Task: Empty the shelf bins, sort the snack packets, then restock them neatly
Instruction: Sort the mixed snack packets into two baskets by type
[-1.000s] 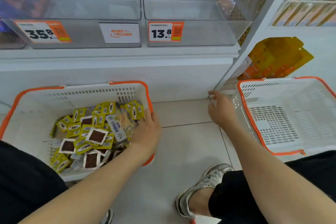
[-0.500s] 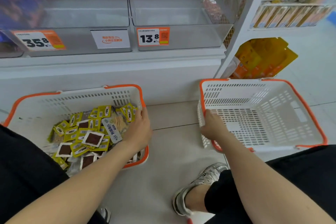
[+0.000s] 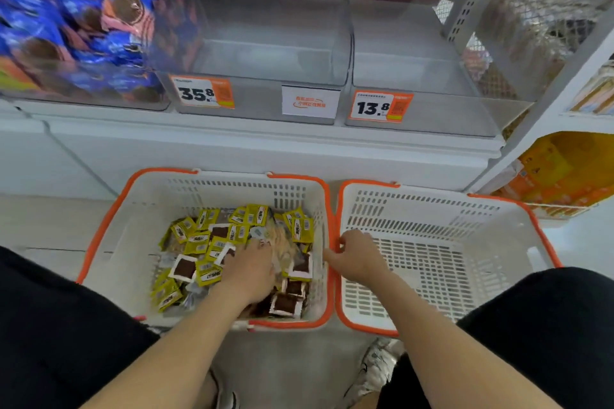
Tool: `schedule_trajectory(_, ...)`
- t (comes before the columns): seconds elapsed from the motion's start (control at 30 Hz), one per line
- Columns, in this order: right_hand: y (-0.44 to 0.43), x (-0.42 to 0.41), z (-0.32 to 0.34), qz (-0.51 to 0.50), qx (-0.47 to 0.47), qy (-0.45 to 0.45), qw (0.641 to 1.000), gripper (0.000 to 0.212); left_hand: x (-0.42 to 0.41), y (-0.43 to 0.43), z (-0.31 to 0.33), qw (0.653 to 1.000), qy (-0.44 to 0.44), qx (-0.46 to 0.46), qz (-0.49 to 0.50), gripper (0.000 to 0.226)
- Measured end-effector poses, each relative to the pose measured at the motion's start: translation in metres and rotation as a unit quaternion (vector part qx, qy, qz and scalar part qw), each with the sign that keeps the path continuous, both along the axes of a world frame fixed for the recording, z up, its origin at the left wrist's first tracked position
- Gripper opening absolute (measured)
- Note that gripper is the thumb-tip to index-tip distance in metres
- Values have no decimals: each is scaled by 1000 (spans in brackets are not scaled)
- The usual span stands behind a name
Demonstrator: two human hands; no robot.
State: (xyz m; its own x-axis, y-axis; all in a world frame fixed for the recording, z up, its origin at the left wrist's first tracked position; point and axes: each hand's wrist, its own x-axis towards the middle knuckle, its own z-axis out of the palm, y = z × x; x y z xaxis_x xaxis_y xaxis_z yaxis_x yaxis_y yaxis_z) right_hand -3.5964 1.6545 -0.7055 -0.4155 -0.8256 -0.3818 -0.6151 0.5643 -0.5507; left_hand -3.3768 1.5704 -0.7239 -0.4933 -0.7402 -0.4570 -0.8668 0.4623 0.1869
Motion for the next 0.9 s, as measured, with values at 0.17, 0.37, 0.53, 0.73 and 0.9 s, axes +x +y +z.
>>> schedule_trajectory(0.17, -34, 16, 6, -36, -37, 227, 973, 29, 26, -21, -23, 996, -35, -15, 77, 55)
schedule_trajectory(0.37, -80, 40, -22, 319, -91, 265, 905, 46, 57, -47, -57, 985, 16, 5, 171, 76)
schedule_trajectory(0.53, -120, 44, -55, 332, 112, 251, 902, 89, 66, -55, -84, 985, 10, 27, 169, 104)
schedule_trajectory(0.73, -121, 45, -85, 330, 103, 296, 890, 82, 63, -71, -78, 991, 5, 48, 121, 93)
schedule_trajectory(0.9, -116, 51, -76, 323, 128, 337, 875, 47, 55, -76, -60, 999, -29, 1, 25, 70)
